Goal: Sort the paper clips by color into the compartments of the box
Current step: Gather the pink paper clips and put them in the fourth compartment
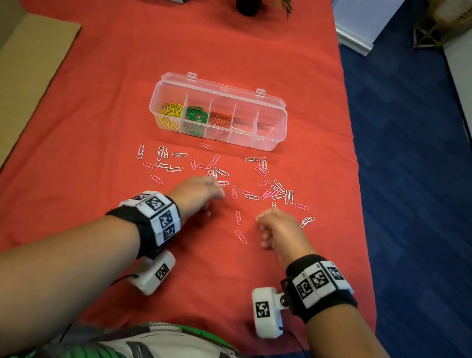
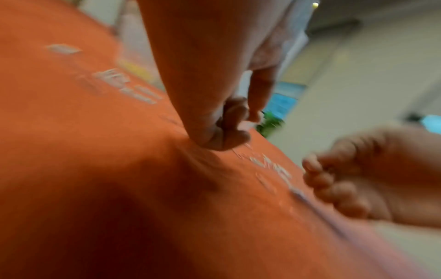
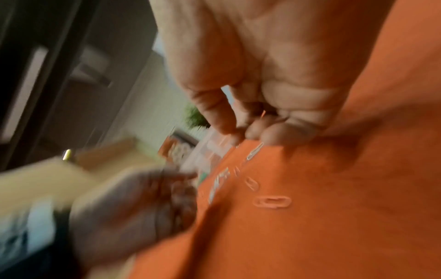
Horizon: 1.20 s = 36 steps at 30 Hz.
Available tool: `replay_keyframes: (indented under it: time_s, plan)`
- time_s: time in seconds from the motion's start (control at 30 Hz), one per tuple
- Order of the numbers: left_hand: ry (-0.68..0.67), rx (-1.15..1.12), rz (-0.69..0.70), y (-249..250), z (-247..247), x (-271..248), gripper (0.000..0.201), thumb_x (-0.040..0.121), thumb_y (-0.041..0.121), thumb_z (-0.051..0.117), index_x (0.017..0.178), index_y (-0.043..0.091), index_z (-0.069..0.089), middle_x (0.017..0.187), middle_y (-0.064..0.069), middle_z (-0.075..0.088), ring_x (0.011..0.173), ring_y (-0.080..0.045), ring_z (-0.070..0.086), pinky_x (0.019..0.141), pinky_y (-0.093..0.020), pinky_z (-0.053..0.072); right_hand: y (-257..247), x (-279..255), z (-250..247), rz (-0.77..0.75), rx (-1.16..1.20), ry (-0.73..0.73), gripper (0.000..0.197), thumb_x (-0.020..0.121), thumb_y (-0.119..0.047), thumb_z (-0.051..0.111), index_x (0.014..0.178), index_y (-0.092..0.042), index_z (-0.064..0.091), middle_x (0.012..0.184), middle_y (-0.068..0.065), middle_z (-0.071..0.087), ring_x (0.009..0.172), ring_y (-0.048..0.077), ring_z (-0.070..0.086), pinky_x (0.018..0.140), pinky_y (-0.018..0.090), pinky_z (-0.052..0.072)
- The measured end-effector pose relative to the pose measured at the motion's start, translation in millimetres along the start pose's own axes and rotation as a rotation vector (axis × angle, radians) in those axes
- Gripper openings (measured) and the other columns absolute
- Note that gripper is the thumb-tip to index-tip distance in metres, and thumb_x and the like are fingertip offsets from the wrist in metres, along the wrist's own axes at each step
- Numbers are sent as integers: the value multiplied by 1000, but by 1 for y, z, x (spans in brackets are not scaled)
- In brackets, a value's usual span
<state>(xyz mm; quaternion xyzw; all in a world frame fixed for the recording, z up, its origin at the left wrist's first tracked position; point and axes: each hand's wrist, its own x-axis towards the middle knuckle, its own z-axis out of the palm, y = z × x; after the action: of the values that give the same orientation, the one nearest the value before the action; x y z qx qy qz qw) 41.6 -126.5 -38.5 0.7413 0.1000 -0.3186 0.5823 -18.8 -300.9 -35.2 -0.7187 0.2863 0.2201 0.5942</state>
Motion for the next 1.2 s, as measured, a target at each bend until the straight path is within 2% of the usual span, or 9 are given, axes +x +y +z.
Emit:
replay_keyframes:
  time_s: [0.13, 0.23, 0.37, 0.53, 0.73, 0.9, 1.03, 1.13, 1.2]
  plan:
    - [-89, 824, 407, -2, 18, 9, 24, 84, 17, 61, 106, 20, 69, 83, -2, 51, 78, -13, 47, 75, -22, 39, 18, -3, 16, -237, -817, 93, 7, 80, -13, 53, 83, -12, 59, 90, 8, 52, 91, 29, 56, 81, 31, 44]
    - [-143, 1018, 525, -6, 28, 14, 28, 84, 17, 61, 111, 21, 68, 99, -11, 53, 97, -23, 53, 87, -29, 41, 34, -11, 30, -347, -1063, 122, 29, 76, -15, 55, 104, -8, 53, 108, 12, 50, 103, 32, 50, 91, 37, 44]
    - [-163, 1149, 598, -12, 28, 19, 19, 82, 21, 61, 98, 15, 69, 101, -10, 54, 98, -27, 54, 85, -31, 42, 39, -19, 30, -412, -1160, 215, 26, 82, -11, 47, 107, -7, 50, 113, 13, 50, 105, 34, 51, 87, 41, 45]
    - [-95, 1075, 615, -23, 24, 16, 12, 86, 17, 53, 91, 8, 60, 101, -12, 55, 98, -28, 53, 87, -33, 39, 36, -18, 30, -467, -1200, 243, 20, 81, -14, 54, 100, -8, 54, 103, 13, 54, 95, 33, 56, 75, 41, 50]
    - [20, 407, 356, -21, -3, 12, 10, 88, 12, 55, 90, 20, 50, 77, 1, 54, 70, -13, 49, 69, -21, 41, 23, -15, 42, -411, -1283, 163, 28, 86, -8, 37, 112, -5, 48, 115, 15, 48, 108, 33, 49, 86, 40, 47]
    - [41, -217, 17, -8, -34, 7, 31, 88, -2, 39, 87, 21, 59, 62, 1, 41, 51, -8, 37, 41, -13, 35, 2, 5, 45, -231, -808, -51, 20, 88, -8, 43, 105, -9, 52, 103, 13, 60, 96, 28, 58, 75, 26, 42]
    - [26, -570, -154, -1, -55, -1, 27, 86, 1, 30, 77, 12, 52, 67, -3, 47, 46, -9, 46, 42, -15, 45, -23, 20, 42, -40, -142, -99, 27, 90, -1, 39, 77, -18, 55, 70, 1, 48, 59, 14, 45, 54, 23, 40]
    - [81, -561, -175, -4, -60, 3, 25, 88, 6, 34, 73, 14, 53, 65, -2, 46, 38, -6, 46, 39, -15, 43, -39, 25, 35, 49, 280, -84, 21, 88, -1, 41, 74, -13, 50, 67, 2, 41, 54, 13, 42, 46, 23, 42]
    - [166, -229, -92, -8, -61, 10, 21, 88, 14, 47, 71, 19, 58, 63, -1, 48, 42, -9, 46, 42, -17, 39, -44, 34, 31, 16, 64, -8, 14, 88, -7, 47, 77, -14, 51, 73, 5, 48, 58, 16, 47, 48, 24, 41]
